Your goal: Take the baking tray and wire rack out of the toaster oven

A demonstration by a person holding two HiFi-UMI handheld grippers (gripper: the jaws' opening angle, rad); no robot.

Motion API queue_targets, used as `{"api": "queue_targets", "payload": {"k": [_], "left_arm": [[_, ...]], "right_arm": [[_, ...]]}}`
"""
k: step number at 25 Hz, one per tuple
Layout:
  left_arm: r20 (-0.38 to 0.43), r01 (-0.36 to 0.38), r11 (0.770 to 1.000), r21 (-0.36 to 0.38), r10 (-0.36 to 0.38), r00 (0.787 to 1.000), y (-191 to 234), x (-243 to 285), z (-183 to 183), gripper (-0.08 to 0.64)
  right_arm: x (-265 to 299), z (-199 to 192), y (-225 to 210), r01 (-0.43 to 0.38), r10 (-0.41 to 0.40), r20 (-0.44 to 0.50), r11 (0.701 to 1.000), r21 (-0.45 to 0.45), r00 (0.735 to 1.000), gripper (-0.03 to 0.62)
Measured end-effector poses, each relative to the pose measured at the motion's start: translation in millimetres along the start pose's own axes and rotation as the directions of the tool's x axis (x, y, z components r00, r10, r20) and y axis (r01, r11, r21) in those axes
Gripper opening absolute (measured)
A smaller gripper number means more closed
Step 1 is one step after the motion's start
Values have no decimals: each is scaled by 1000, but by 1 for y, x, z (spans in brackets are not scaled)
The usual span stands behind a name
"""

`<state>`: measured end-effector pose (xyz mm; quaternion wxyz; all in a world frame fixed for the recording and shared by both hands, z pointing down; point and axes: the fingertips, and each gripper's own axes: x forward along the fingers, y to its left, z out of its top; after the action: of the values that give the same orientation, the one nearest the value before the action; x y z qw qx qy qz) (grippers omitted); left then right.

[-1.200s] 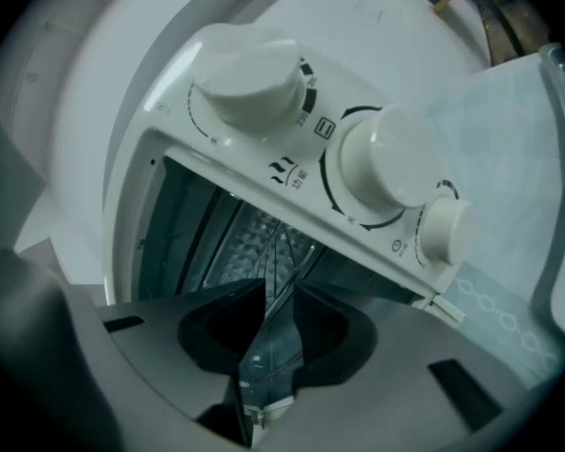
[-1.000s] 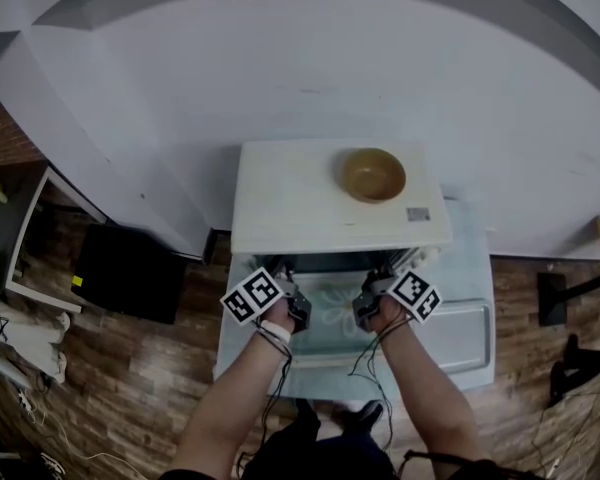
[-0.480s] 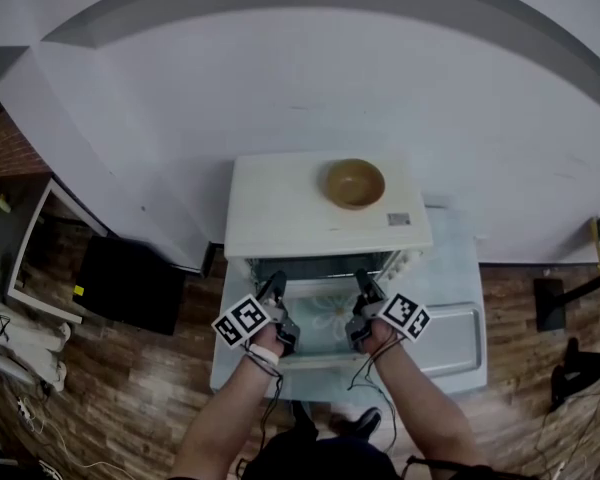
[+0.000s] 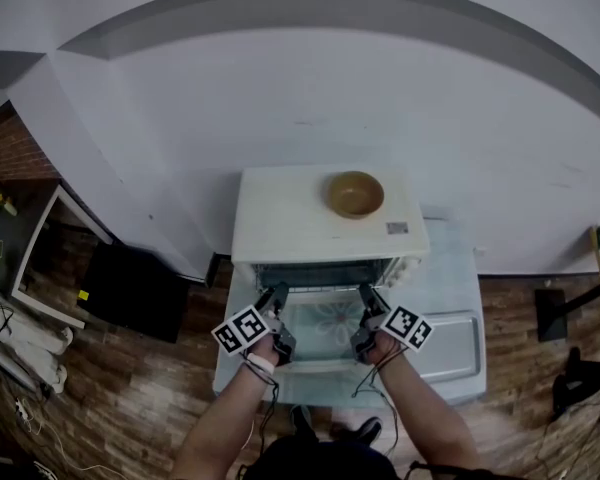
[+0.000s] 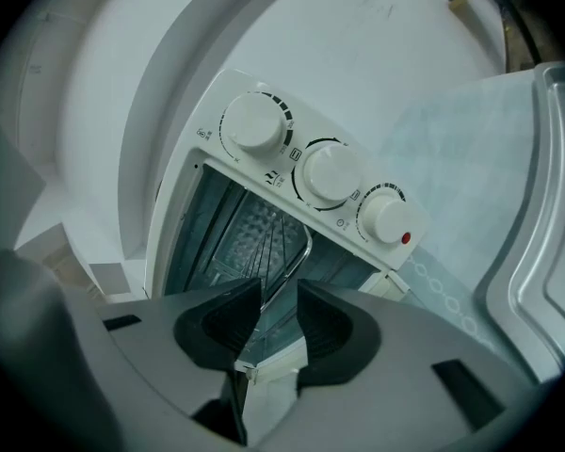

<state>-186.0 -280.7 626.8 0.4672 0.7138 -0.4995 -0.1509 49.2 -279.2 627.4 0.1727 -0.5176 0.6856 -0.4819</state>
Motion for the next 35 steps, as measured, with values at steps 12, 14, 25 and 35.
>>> {"api": "queue_targets", "payload": {"k": [12, 14, 25, 35], "left_arm": [[-108, -9, 1000, 16, 11, 994, 25, -1, 26, 146], [-109, -1, 999, 44, 6, 994, 23, -4, 25, 118], [-127, 29, 991, 127, -13, 992, 11, -43, 0, 107], [-157, 52, 976, 210, -19, 987, 1, -76, -19, 123]], "right_arm": [[11, 27, -13, 52, -55, -52, 997, -53, 997, 114], [8, 24, -11, 45, -50, -66, 996, -76, 997, 95], [-33, 2, -12, 22, -34, -107, 994, -108, 994, 98], [-70, -11, -4, 5, -17, -93, 992, -126, 996, 100]]}}
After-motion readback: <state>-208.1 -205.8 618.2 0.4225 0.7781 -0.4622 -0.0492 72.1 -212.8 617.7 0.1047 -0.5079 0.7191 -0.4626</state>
